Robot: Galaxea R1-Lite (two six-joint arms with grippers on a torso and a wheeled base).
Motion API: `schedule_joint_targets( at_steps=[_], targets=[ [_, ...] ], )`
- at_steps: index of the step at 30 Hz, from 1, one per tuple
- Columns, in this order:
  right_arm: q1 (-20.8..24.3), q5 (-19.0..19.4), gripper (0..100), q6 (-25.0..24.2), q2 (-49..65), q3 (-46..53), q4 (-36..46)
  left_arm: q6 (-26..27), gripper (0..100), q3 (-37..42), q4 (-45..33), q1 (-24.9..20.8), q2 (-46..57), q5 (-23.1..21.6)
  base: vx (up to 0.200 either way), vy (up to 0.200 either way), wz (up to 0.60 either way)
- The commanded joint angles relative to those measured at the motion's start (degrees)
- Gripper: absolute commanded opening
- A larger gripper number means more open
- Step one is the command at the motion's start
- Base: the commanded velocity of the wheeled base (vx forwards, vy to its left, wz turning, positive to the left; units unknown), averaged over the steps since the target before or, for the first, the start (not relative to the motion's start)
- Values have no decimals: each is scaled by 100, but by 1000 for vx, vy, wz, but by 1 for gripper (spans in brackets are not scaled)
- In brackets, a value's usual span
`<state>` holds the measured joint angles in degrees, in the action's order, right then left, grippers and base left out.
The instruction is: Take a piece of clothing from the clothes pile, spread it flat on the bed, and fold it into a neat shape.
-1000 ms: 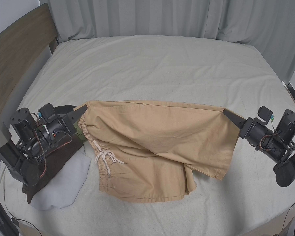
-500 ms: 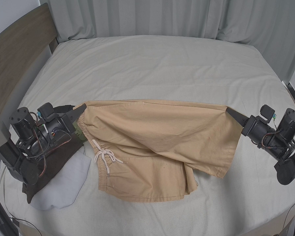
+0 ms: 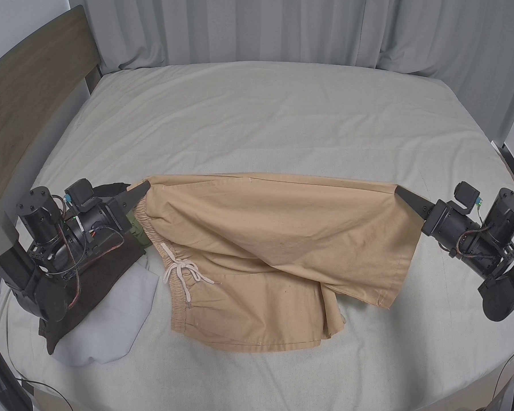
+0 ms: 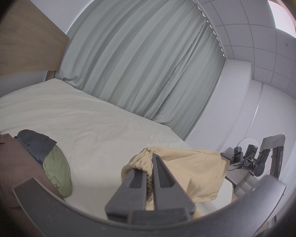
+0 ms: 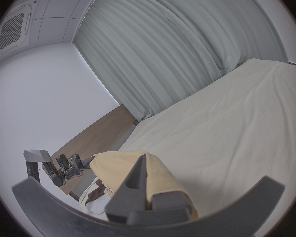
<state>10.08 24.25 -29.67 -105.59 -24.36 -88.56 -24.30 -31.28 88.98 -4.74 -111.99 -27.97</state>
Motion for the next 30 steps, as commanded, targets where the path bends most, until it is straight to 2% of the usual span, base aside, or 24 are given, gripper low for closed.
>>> schedule_joint_targets(
  at_steps=[1,15,30],
  targets=[
    [11,1,0,5,-14,1,-3,-5,0,-1,23,0,-7,2,0,0,0],
    [108,-8,0,32,-66,-236,-3,-5,0,61,14,35,-86,2,0,0,0],
    [99,-25,0,84,-691,-1194,-3,-14,0,-221,14,52,-261,37,0,0,0]
  ],
)
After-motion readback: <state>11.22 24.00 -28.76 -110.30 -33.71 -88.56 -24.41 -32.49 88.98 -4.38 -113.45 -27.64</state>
